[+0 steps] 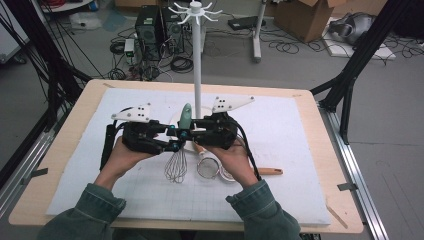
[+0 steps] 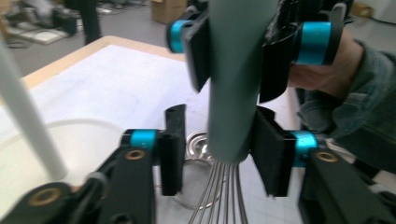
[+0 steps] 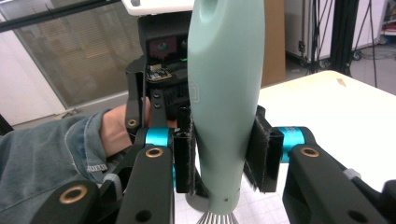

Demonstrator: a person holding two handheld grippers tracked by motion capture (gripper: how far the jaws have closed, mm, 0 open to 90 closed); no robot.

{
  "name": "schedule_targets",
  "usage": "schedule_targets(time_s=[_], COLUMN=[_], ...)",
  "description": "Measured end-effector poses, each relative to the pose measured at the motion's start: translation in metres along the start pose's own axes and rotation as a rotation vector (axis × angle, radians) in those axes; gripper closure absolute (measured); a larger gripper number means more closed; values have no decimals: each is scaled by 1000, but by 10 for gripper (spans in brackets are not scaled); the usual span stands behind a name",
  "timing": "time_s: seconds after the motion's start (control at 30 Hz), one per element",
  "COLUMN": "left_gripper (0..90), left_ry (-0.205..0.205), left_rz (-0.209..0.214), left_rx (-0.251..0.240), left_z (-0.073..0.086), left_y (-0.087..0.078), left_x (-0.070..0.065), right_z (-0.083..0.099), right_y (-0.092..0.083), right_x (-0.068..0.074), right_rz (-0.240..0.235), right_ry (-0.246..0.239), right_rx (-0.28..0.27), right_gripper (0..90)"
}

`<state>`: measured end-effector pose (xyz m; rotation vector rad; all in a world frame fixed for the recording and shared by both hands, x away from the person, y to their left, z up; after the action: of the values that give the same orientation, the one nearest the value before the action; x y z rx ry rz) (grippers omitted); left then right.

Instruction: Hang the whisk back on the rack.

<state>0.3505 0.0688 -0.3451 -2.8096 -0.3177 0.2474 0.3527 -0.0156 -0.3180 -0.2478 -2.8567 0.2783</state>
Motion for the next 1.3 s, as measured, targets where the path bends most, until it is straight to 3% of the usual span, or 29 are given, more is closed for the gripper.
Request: schedule_targets(time_s=[0.13, 0.3, 0.43, 0.77, 1.17, 1.3], left_gripper=[483, 442, 366, 285, 245, 228], left_ry=[-3, -12, -9, -2, -10, -18], left_rz=[-67, -118, -175, -297, -396, -411], left_rx=[5, 1, 14, 50, 55, 59], left_z=[5, 14, 22, 40, 58, 60], left_y=[-10, -24, -34, -56, -78, -81], left_x=[5, 8, 10, 10, 15, 17], right_z=[0, -3, -9, -23, -49, -59], right_y=[0, -3, -12, -27, -36, -37], right_x=[-2, -4, -13, -30, -44, -45], right_rz=[13, 34, 76, 130, 169, 165], right_ry=[3, -4, -11, -7, -30, -42], right_rx=[12, 24, 37, 56, 64, 61], right_gripper=[667, 667, 667, 667, 666, 666])
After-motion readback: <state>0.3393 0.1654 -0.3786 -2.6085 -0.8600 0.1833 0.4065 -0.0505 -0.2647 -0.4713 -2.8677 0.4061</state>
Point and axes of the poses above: each handheld gripper's, and its own axes: y roughly forward along the jaws, z roughly out of its underside, x roughly to its left, the point moved 9 cm from there along y, roughly forward along the jaws
